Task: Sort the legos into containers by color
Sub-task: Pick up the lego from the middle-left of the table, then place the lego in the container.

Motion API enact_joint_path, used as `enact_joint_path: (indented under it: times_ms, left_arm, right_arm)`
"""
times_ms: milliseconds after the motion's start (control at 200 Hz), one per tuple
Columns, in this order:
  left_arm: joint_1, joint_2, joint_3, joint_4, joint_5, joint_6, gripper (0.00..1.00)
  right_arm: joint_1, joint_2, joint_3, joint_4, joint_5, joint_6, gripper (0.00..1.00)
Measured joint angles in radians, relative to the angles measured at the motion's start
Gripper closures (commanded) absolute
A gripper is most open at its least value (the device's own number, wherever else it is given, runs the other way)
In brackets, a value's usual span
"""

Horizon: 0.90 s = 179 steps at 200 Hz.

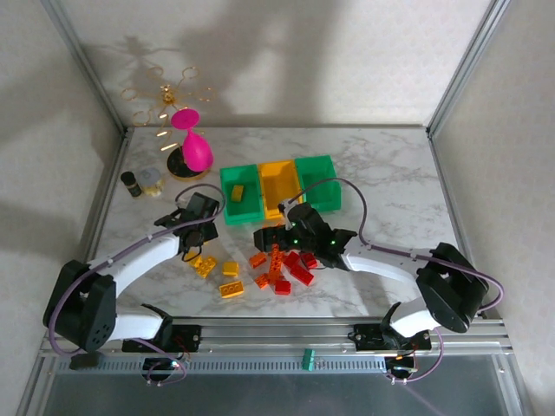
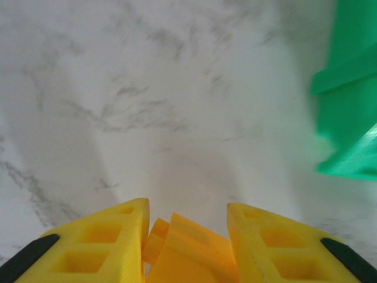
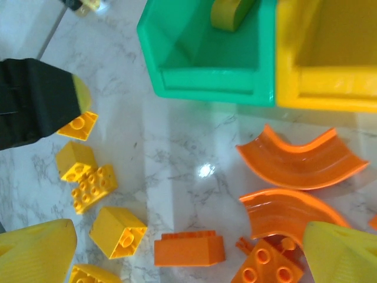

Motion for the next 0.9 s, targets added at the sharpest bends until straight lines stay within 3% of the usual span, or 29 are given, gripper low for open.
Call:
enact_joint_path:
  times_ms: [190, 406, 896]
  left_arm:
    - [-0.046, 0.025, 0.171, 0.005, -0.004, 0.0, 0.68]
    - [-0.085, 0.234, 0.38, 0.024, -0.014, 0.002, 0.68]
    - [-0.094, 0.612, 0.646, 0.035, -0.066, 0.001, 0.6]
  right_arm:
    - [-0.087, -0.04, 0.004, -0.012, 0.008, 0.004, 0.01]
    - [-0.163, -0.065, 0.005, -0.024, 0.011, 0.015, 0.02]
    - [-0.182, -0.119, -0.005, -0.025, 0.012, 0.018, 0.01]
